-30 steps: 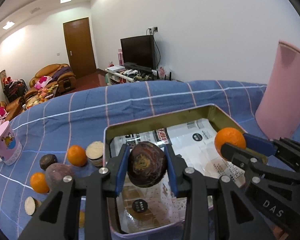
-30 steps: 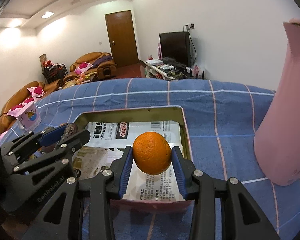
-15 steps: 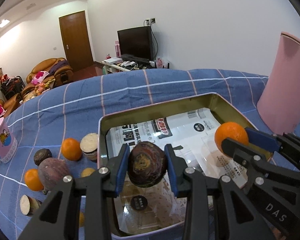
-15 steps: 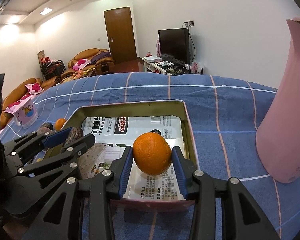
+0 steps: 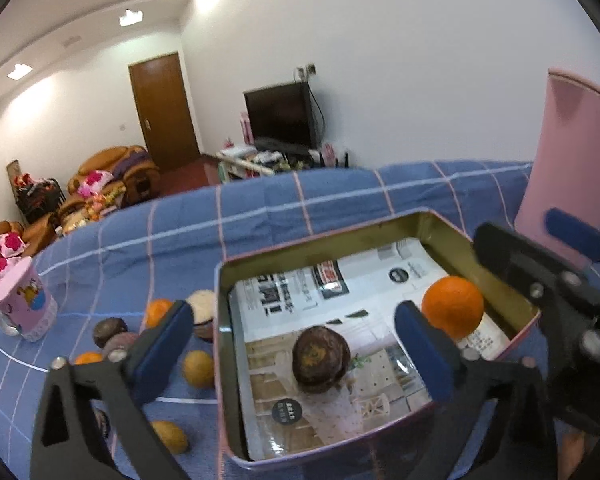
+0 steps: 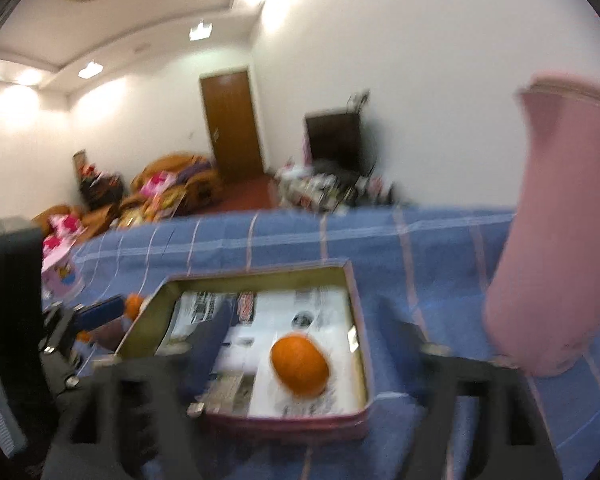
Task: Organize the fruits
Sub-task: 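Carry the orange into the tin with the right gripper while the left drops the dark fruit in, then grasp a small brown kiwi-like fruit with the right gripper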
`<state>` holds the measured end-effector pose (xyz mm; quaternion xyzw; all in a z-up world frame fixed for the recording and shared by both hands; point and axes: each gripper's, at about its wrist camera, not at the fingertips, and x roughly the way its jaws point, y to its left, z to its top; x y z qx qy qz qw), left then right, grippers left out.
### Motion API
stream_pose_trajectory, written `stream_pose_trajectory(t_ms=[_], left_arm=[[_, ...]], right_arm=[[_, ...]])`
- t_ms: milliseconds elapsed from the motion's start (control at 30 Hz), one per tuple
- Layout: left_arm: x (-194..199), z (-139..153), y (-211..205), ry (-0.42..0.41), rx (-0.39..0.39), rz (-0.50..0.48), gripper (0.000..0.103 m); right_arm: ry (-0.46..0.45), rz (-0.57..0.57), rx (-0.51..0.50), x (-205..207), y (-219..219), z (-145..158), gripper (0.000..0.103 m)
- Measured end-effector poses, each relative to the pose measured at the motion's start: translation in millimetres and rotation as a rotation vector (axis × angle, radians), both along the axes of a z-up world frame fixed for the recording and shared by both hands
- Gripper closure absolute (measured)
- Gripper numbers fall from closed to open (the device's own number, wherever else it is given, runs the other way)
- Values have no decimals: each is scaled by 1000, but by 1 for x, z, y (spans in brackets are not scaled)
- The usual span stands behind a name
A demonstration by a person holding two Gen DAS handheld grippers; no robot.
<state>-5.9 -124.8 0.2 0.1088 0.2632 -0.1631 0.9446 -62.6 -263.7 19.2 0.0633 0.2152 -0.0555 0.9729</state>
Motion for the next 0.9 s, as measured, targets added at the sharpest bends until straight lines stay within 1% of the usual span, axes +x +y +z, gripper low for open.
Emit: stream_pose_trajectory(t_ms=[67, 167, 367, 500, 667, 767, 900], left_arm=[[-3, 2, 2, -25, -2, -3, 0], [-5, 3, 3, -52, 22, 3, 0], [-5, 5, 12, -53, 22, 14, 0], [-5, 3, 23, -36, 23, 13, 0], [-6, 1, 38, -33, 27, 20, 0], [-5, 2, 51, -27, 23, 27, 0], [1, 2, 77, 5, 0, 38, 0]], right_arm=[[-33, -31, -13, -5, 0, 2, 10], [-32, -45, -7, -5, -3, 2, 10], [-27, -51, -20, -7, 1, 1, 11], [-15, -50, -18, -6, 3, -1, 11], [11, -44, -8, -5, 9, -4, 11], [16, -35, -27, -6, 17, -4, 11], [14, -13, -39, -9, 30, -2, 11]])
